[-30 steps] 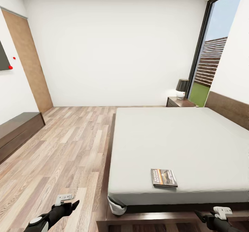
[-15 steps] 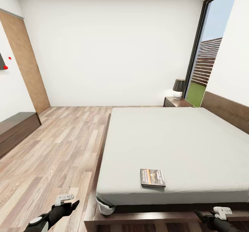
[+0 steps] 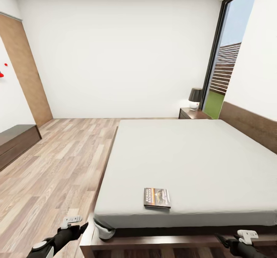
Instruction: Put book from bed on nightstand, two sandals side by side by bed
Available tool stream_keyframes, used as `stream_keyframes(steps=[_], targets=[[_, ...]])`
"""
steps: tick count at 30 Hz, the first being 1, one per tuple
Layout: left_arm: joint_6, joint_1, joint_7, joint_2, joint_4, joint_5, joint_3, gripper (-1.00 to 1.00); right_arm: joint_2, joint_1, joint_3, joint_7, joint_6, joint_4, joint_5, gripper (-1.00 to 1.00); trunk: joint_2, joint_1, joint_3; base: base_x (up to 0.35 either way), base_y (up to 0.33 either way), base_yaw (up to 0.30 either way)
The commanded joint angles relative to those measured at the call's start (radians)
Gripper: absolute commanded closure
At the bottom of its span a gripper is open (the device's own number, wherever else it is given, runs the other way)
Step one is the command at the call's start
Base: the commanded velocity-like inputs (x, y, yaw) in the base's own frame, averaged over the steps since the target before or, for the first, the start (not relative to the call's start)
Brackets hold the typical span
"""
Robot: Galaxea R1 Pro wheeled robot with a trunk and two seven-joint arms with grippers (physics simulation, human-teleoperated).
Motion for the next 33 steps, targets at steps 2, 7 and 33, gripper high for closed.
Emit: stream_keyframes(steps=[2, 7, 33], targets=[[-0.001, -0.001, -0.007, -0.001, -0.001, -0.011, 0.008, -1.00, 0.000, -0.001, -0.005, 0.006, -0.001, 0.001, -0.001, -1.00, -0.001, 0.000, -0.001, 0.000, -0.266, 0.000], [-0.001, 0.000, -0.007, -0.001, -0.001, -0.011, 0.008, -1.00, 0.000, -0.001, -0.005, 0.006, -0.001, 0.001, -0.001, -1.00, -0.001, 0.000, -0.001, 0.000, -0.266, 0.000], [-0.001, -0.001, -0.007, -0.001, -0.001, -0.011, 0.008, -1.00, 0.000, -0.001, -0.005, 0.006, 0.000, 0.001, -0.001, -1.00, -0.001, 0.000, -0.001, 0.000, -0.265, 0.000]])
